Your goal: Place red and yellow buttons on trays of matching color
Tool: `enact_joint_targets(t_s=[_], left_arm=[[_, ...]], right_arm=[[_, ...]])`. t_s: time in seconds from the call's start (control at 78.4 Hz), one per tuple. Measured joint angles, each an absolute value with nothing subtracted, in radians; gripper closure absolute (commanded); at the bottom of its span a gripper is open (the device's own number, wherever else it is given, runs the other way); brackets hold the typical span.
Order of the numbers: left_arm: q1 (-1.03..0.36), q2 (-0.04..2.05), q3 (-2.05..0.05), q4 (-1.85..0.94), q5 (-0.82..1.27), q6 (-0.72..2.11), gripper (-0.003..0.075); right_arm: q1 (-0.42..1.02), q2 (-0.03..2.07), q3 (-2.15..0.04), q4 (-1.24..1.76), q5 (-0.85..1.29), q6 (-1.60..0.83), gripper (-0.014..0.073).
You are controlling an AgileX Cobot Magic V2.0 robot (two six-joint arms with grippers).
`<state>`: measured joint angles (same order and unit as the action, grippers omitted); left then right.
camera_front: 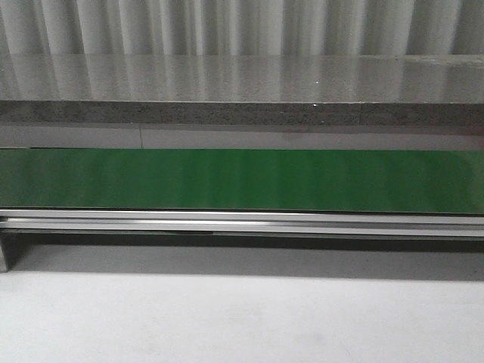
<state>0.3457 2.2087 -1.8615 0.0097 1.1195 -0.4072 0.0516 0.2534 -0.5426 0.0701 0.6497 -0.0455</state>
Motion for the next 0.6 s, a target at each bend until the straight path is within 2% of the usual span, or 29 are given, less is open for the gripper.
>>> enact_joint_targets(t_s=[0.013, 0.089, 0.102, 0.255, 0.357, 0.599], left_arm=[[0.347, 2.209, -1.861, 0.010, 1.115, -0.407, 0.0332], [0.347, 2.209, -1.861, 0.008, 1.104, -0.407, 0.0418], [0.347, 2.209, -1.861, 0.008, 1.100, -0.407, 0.0463], [0.347, 2.209, -1.861, 0.008, 1.090, -0.407, 0.0574], [0.347, 2.209, -1.861, 0.008, 1.090, -0.399, 0.0610], [0.347, 2.139, -1.861, 0.033, 1.090, -0.373, 0.0618]], right_arm=[[0.052, 0.253, -0.543, 0.070, 0.650, -0.046, 0.0660], [0.052, 0.253, -0.543, 0.070, 0.650, -0.046, 0.0660], [0.052, 0.253, -0.543, 0.070, 0.650, -0.046, 0.0660], [0.052, 0.253, -0.543, 0.070, 0.650, -0.046, 0.0660], [0.052, 0.253, -0.543, 0.070, 0.650, -0.046, 0.0660], [0.052, 0.253, -0.543, 0.070, 0.650, -0.046, 0.0660]])
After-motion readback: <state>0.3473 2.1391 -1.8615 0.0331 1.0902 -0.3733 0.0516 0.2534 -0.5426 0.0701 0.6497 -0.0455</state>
